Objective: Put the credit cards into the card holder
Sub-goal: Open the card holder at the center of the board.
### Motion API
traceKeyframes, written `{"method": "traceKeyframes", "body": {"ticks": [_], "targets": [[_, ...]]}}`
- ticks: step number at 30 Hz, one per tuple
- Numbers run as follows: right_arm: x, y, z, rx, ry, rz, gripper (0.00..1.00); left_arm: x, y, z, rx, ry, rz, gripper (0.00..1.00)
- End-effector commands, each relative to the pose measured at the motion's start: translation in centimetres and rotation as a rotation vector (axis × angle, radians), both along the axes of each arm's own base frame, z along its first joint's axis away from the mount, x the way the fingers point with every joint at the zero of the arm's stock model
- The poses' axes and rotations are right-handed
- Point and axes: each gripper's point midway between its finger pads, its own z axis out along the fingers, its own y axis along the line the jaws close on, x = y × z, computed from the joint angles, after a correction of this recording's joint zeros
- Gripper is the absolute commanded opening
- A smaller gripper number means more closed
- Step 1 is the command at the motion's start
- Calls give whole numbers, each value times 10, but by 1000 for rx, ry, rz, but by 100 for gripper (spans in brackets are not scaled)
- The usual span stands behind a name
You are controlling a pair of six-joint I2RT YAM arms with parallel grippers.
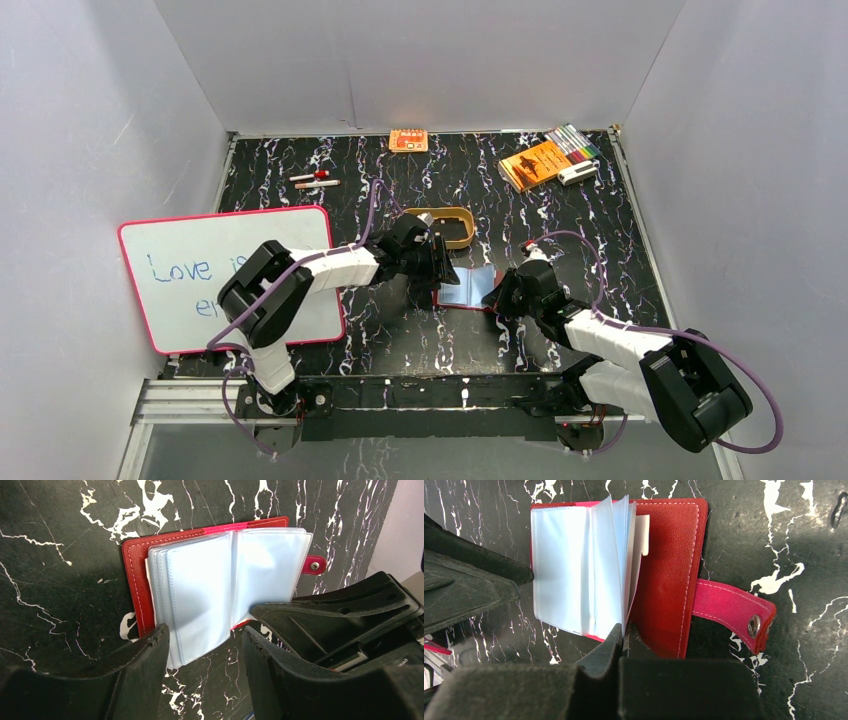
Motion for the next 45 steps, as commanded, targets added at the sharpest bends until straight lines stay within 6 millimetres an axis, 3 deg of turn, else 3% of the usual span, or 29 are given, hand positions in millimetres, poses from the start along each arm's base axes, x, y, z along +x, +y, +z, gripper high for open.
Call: {"method": "traceKeyframes", "body": {"ticks": [1,20,35,41,45], "targets": [[-3,-6,-10,-41,18,3,0,4,-7,6,-23,-5,-22,54],[-2,-5,-10,-40,19,6,0,-4,-27,10,-131,28,-95,53],[-6,-1,-7,-17,20,29,0,-3,-43,29,-227,8,-135,51],[-7,-4,-6,-22,18,19,38,0,-49,35,-250,-3,-146,52],[-8,-6,-6,-32,25,12,56,1,-55,40,-275,-11,-158,52]]}}
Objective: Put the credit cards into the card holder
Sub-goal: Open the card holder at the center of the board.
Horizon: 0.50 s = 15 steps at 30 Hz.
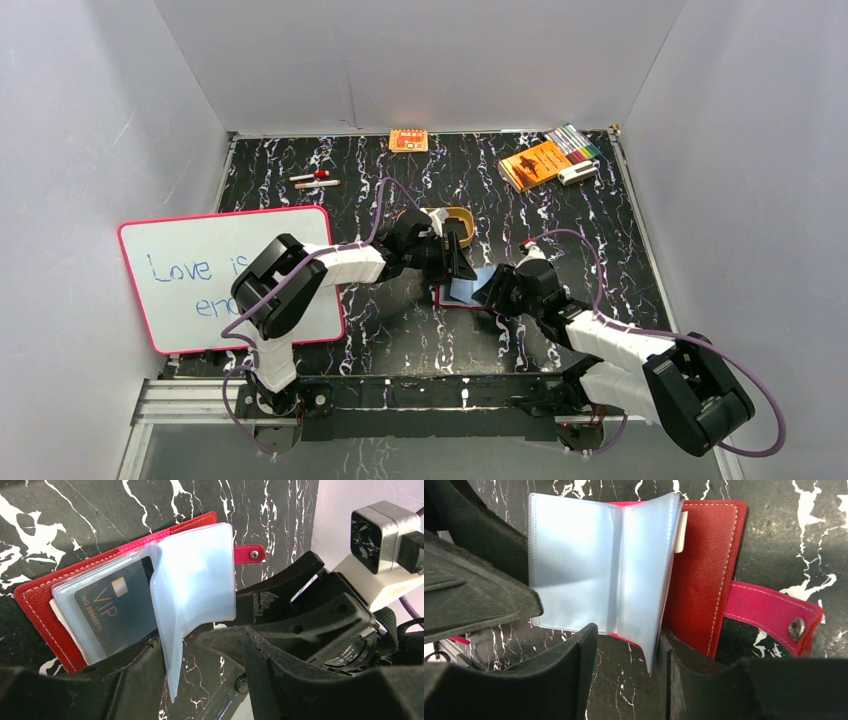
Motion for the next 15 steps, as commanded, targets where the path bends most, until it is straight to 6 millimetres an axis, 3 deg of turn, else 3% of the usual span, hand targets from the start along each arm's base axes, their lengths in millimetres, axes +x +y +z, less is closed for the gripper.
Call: {"method": "traceKeyframes", "body": {"ticks": [1,9,12,15], "targets": [[-10,-14,-16,-76,51,-13,59,2,-16,20,-65,-22,-38,53],[-11,-28,-16,-117,61,-74,75,5,-24,16,-81,-15,-43,53],[-12,-30,-15,-121,57,-78,98,6,-28,21,-101,-19,-46,53],[-12,-30,-12,-113,51,-82,99,7,-32,28,-117,-26,-53,54]]}}
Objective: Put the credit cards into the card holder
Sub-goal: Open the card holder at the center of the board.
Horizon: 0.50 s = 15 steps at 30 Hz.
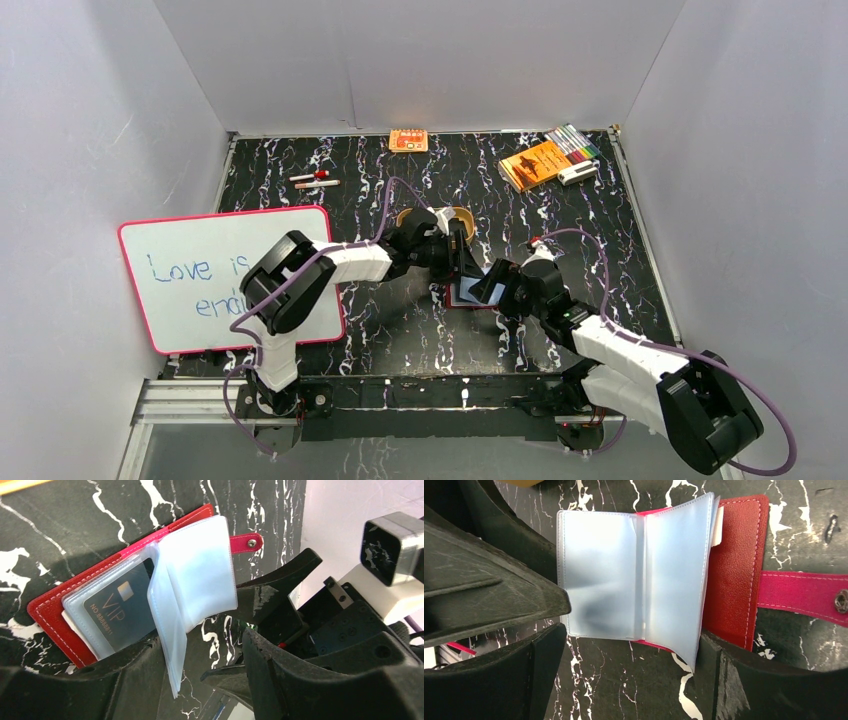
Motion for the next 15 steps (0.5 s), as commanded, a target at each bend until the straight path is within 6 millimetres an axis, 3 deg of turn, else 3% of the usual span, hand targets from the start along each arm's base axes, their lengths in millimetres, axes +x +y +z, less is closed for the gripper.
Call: {"method": "traceKeyframes", "body": {"ticks": [1,8,15], "targets": [[-16,-24,-26,-111,90,-42,99,5,-17,31,-86,-39,-36,54],[-15,-16,-10,-55,18,2,99,5,-23,30,-108,-25,-40,54],[-17,-21,-10,-99,30,9,99,7,-36,27,-130,-8,-58,54]]}}
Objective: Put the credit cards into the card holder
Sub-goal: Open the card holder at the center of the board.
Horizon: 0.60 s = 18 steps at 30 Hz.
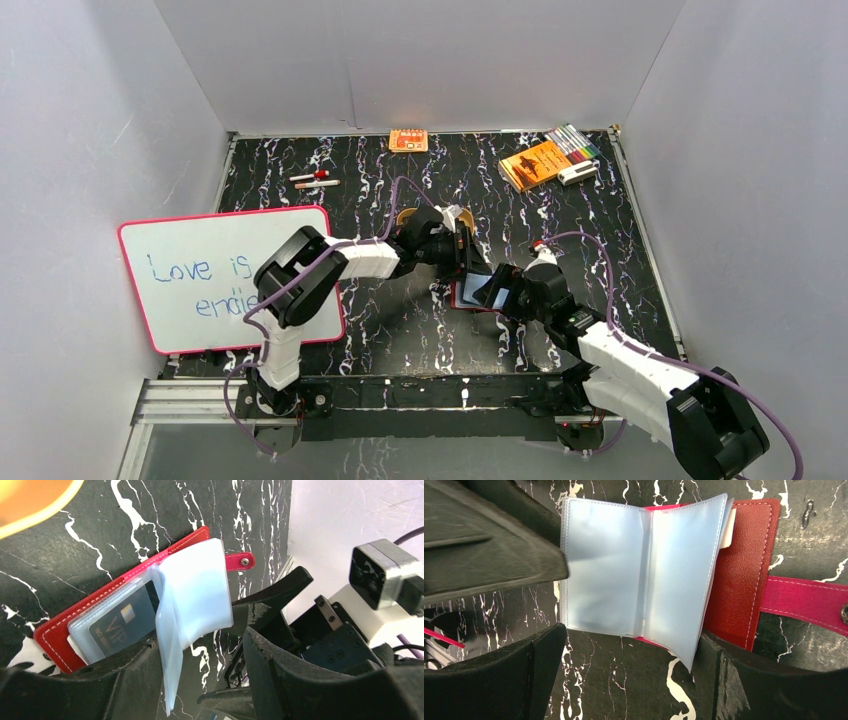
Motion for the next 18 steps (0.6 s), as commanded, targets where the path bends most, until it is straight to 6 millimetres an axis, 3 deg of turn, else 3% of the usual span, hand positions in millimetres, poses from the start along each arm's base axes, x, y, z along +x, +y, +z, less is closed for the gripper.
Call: {"method": "traceKeyframes", "body": {"ticks": [1,18], "targets": [[-6,-10,-9,-67,34,5,99,-1,-19,22,-69,-19,-46,54],[-3,-4,-4,-66,27,39,99,-4,-39,38,-113,-22,-76,54]]}}
